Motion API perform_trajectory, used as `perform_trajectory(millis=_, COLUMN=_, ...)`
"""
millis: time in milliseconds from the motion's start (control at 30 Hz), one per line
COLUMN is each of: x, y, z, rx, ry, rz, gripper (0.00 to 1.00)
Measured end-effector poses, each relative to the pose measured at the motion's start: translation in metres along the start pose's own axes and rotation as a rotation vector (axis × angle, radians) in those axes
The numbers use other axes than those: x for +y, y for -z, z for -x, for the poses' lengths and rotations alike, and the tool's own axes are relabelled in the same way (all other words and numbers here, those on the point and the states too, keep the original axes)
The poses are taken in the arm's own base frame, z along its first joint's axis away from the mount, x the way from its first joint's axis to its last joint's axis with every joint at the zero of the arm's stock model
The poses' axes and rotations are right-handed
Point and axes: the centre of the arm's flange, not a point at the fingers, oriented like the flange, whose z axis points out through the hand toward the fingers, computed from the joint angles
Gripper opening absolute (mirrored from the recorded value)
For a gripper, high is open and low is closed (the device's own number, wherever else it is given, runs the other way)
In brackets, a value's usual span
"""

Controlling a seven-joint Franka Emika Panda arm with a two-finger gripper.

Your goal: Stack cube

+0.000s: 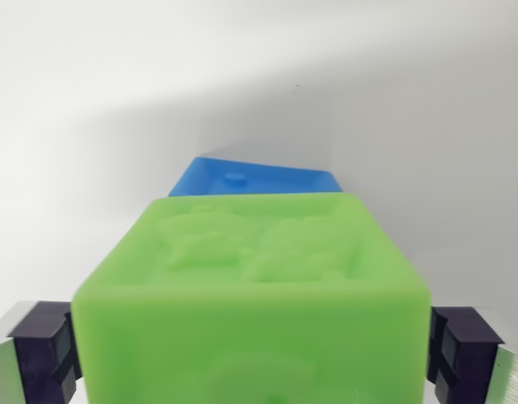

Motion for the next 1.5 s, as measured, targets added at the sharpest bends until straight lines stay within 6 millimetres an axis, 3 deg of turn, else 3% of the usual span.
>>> perform_trajectory(millis=633, x=0.000, y=0.005, z=0.000, rx=0.000, ry=-0.001, rz=-0.002, gripper=1.00)
perform_trajectory(millis=1100, x=-0.001, y=0.039, z=0.000, rx=0.000, ry=-0.001, rz=-0.005, gripper=1.00)
perform_trajectory(millis=1500, x=0.000, y=0.083, z=0.000, rx=0.000, ry=0.000, rz=-0.008, gripper=1.00)
